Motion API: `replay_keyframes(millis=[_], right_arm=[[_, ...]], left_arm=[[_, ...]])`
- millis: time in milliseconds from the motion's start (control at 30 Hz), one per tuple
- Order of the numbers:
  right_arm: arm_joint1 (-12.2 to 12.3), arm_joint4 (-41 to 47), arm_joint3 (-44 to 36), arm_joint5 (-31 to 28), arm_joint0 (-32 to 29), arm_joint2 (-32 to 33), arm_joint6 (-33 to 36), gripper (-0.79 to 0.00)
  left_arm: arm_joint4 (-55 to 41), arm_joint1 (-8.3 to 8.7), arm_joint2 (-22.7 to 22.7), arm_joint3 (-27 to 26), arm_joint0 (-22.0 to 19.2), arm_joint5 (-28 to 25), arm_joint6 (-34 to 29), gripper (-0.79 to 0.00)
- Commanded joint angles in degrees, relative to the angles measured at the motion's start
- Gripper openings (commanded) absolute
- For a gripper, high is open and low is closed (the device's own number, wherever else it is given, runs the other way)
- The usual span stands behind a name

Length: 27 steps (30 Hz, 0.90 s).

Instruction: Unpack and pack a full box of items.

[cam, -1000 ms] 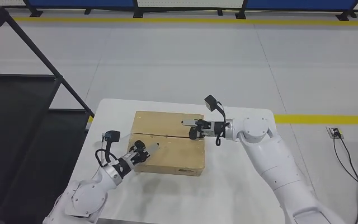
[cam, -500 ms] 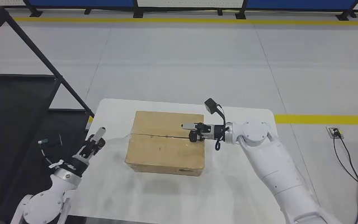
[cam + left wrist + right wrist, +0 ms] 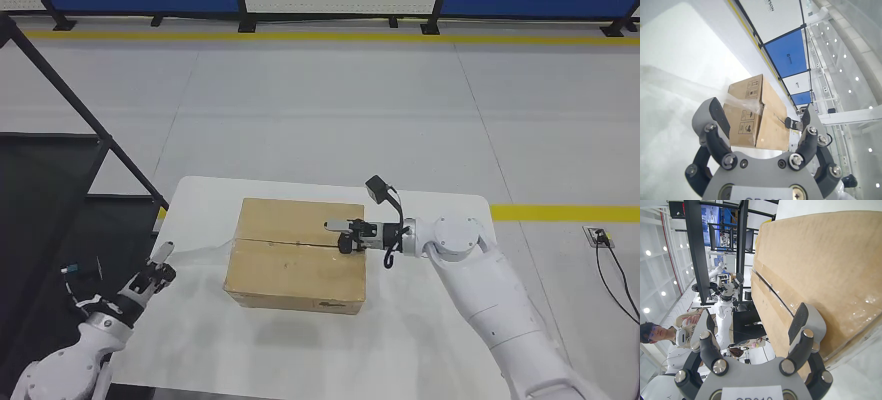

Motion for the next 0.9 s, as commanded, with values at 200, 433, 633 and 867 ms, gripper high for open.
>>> replay_keyframes(millis=[200,433,633,867], right_arm=[[0.52,-0.22,-2.92,0.97,-1.86,0.47,-1.08,0.000],[0.86,-0.17,-3.50,0.46,-2.25,0.53,-0.34,0.000],[1.07,-0.11,-3.56,0.61,-2.37,0.47,-0.27,0.000],[1.62,-0.20,-4.26,0.87,-2.84,1.16,0.08,0.000]], left_arm=[[-5.53,-0.91,6.23,8.64,-4.85,3.51,-1.98,0.000],[-6.96,-2.10,11.80,16.07,-12.02,7.17,1.61,0.000],[-9.62,-3.43,16.21,24.58,-19.92,8.29,3.53,0.000],[-13.17,-4.24,17.08,31.14,-24.69,5.61,2.70,0.000]])
